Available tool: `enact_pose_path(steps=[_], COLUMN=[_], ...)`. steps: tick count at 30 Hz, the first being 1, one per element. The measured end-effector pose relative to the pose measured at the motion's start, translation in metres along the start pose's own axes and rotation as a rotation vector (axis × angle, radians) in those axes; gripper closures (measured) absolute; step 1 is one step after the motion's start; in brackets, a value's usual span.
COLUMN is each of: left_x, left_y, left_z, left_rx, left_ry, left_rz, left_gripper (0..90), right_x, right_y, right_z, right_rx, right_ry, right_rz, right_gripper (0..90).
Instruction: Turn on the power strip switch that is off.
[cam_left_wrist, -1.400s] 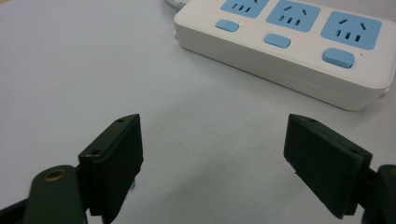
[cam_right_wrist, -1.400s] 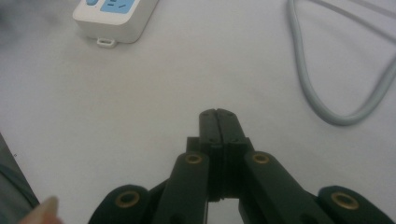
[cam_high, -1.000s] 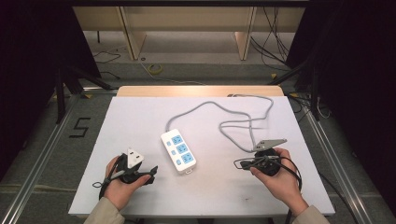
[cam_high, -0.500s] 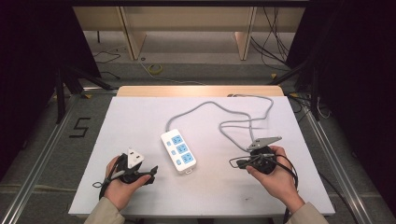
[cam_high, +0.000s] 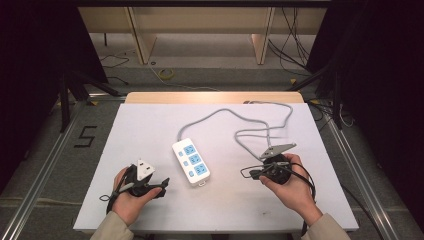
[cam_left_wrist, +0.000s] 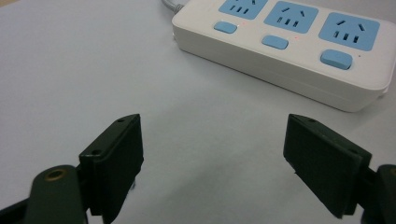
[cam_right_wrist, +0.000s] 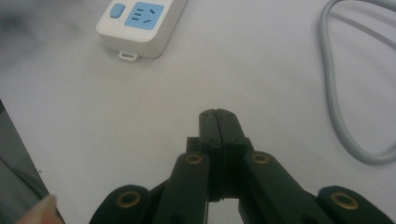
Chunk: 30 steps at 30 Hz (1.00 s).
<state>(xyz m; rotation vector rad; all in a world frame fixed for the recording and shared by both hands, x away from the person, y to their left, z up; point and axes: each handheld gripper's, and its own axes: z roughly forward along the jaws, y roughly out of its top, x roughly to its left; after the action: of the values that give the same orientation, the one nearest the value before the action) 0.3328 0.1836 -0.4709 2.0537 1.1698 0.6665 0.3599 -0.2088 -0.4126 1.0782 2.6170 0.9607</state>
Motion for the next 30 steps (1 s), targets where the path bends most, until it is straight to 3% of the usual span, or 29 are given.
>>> enact_pose_path(steps=[30], left_x=[-0.002], left_y=[0.001], left_z=[0.001], left_rx=[-0.005], left_ry=[0.002], left_rz=[0.003], left_gripper=[19.8], right_x=[0.013], right_y=[0.025], right_z=[0.01], right_rx=[0.035], right_ry=[0.014], right_rz=[-0.042], right_gripper=[90.0])
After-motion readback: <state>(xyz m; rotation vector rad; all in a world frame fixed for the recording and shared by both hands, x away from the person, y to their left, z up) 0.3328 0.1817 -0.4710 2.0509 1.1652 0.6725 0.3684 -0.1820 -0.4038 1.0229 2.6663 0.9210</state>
